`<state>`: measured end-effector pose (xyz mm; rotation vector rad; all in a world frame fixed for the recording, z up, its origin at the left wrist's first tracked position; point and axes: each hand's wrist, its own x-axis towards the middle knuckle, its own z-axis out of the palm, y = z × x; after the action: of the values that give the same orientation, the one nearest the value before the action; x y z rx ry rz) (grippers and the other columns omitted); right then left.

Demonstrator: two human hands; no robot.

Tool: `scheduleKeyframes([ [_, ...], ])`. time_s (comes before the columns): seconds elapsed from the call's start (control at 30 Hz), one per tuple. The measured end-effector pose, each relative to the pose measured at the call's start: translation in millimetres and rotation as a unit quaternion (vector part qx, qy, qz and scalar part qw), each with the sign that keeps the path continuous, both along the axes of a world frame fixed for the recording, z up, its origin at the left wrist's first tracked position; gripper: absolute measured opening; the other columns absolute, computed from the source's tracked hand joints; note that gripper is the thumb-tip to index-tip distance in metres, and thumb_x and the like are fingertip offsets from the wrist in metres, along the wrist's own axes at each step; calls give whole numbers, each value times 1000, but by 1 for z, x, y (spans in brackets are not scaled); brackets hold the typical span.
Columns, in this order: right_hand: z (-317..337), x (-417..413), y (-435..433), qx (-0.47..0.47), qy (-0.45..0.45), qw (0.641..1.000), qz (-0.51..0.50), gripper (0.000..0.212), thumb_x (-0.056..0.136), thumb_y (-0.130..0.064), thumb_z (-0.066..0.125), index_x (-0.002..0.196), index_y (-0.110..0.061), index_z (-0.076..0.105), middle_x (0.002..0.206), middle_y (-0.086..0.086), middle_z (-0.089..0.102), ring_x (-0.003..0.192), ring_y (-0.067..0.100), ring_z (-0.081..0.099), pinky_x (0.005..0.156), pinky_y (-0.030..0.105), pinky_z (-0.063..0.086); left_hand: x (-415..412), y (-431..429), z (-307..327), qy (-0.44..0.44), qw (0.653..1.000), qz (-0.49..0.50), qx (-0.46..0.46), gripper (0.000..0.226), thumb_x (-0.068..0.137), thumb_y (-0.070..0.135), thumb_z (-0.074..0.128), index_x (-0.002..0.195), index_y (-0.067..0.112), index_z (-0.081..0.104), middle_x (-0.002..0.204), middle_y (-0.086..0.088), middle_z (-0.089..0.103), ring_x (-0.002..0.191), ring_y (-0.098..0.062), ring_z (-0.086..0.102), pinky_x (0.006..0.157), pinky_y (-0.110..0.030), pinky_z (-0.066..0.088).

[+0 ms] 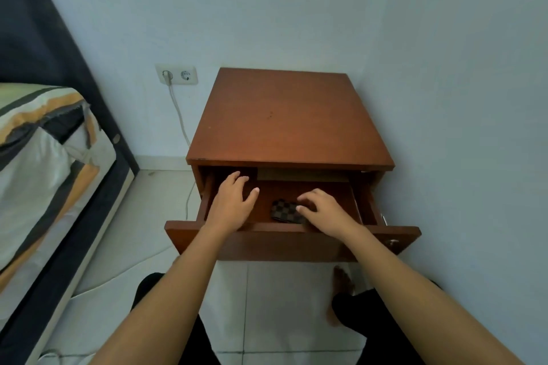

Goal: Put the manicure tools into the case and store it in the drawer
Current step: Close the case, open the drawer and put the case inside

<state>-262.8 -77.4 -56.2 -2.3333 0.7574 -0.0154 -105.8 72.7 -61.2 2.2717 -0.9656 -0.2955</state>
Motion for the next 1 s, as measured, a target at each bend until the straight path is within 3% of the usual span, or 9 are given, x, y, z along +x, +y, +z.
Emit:
scheduleKeyframes([
  [0.13, 5, -28, 20, -27, -87, 996, -2, 25, 90, -27, 57, 111, -15, 62, 109, 0, 57, 102, 13, 55, 85, 23, 45, -38, 31, -2, -33, 995, -80, -40, 36, 91, 36, 52, 122, 18, 55, 126, 4, 49, 116, -7, 45, 91, -18, 36],
  [0.27, 2, -48, 31, -52, -99, 994, 12, 22, 85, -26, 64, 106, -18, 65, 101, -7, 56, 97, 9, 55, 87, 24, 48, -54, 51, -11, -74, 990, -121, -23, 30, 90, 32, 57, 117, 20, 60, 116, 6, 54, 102, -1, 45, 81, -8, 33],
  [0.53, -7, -46, 28, -112, -99, 989, 16, 24, 85, -20, 65, 108, -16, 68, 107, 0, 63, 103, 15, 56, 91, 35, 50, -46, 43, -26, -129, 987, -90, -38, 24, 89, 21, 60, 111, 15, 68, 109, -1, 62, 101, -11, 54, 81, -14, 39],
  [0.73, -21, -25, 9, -156, -151, 976, -16, 24, 86, -19, 63, 109, -13, 68, 101, 0, 65, 96, 13, 57, 82, 20, 46, -27, 20, -33, -133, 986, -66, -76, 24, 89, 19, 59, 111, 13, 67, 107, -1, 63, 97, -7, 52, 78, -8, 33],
  [0.87, -30, -3, -8, -195, -187, 962, -34, 23, 88, -14, 60, 108, -10, 68, 98, 3, 66, 96, 16, 57, 80, 23, 49, -6, -6, -38, -131, 987, -52, -83, 24, 90, 20, 58, 112, 13, 65, 111, -1, 60, 100, -9, 52, 79, -6, 33],
  [0.93, -33, 8, -16, -221, -190, 956, -28, 23, 88, -12, 59, 109, -8, 67, 100, 4, 65, 98, 18, 57, 81, 30, 53, 4, -18, -39, -143, 985, -54, -78, 26, 90, 18, 59, 114, 10, 64, 116, -5, 58, 108, -14, 52, 85, -11, 38],
  [1.0, -36, 16, -25, -254, -182, 950, -17, 26, 87, -12, 60, 112, -7, 64, 106, 6, 63, 103, 21, 57, 85, 34, 53, 15, -27, -41, -178, 980, -55, -73, 32, 87, 16, 63, 117, 6, 62, 126, -11, 55, 119, -23, 49, 97, -27, 43],
])
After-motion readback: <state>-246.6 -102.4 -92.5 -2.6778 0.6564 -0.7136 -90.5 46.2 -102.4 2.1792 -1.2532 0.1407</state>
